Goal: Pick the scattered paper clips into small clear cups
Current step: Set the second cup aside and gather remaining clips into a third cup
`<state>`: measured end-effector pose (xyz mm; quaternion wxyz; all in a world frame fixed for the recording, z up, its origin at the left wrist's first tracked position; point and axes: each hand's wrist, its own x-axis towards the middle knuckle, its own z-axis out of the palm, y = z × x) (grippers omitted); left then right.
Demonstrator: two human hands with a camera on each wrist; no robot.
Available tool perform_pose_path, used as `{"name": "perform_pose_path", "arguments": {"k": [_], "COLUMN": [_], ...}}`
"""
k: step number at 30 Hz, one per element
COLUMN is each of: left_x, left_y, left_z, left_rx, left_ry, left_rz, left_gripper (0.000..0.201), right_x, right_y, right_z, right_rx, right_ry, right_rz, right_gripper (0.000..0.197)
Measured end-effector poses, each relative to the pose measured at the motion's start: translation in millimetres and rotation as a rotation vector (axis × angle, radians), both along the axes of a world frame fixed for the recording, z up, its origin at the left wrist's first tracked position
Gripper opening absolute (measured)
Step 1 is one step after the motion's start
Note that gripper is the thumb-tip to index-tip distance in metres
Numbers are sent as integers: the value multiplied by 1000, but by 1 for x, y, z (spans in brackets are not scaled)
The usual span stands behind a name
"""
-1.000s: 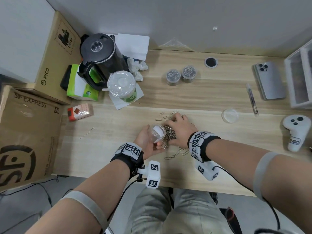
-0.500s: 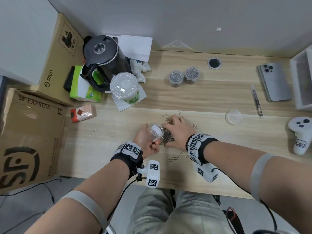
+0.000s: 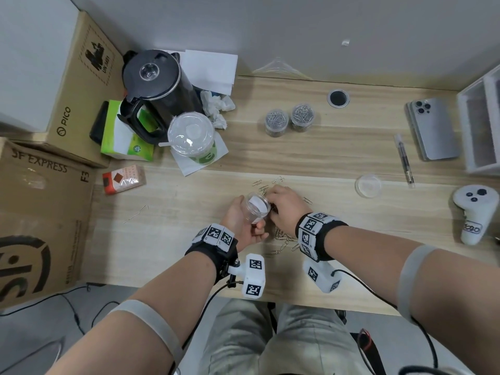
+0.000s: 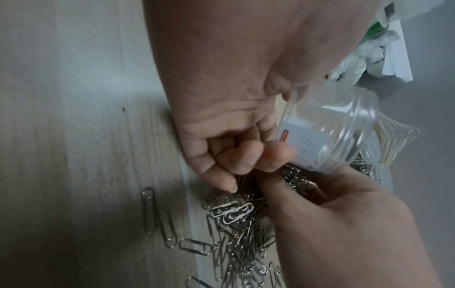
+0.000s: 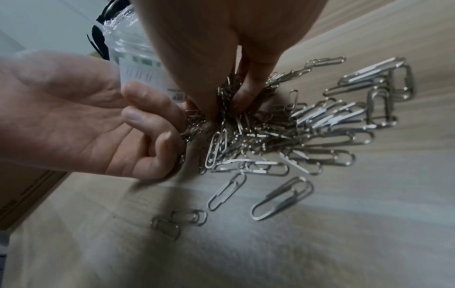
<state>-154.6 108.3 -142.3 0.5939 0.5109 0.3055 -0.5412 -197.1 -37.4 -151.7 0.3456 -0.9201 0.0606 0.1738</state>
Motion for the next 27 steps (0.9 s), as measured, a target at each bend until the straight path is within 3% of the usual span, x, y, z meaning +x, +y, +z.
{"name": "perform_pose_path", "arguments": {"k": [11, 16, 22, 27], "left_x": [14, 20, 17, 14], "left_y": [-2, -3, -17, -15], "left_z": [26, 33, 40, 35], "left_rx": [17, 49, 41, 51], "left_ry": [-5, -41, -68, -26], "left_rz": [-5, 9, 49, 67], "left_gripper": [74, 73, 45, 40], "right_x": [11, 19, 26, 22], "right_y": [-32, -48, -35, -17], "right_z": [32, 61, 83, 78], "right_rx": [17, 20, 17, 62], "right_ry": [66, -40, -72, -19], "right_rz": [-137, -99, 88, 121], "right_gripper": [22, 19, 21, 21]}}
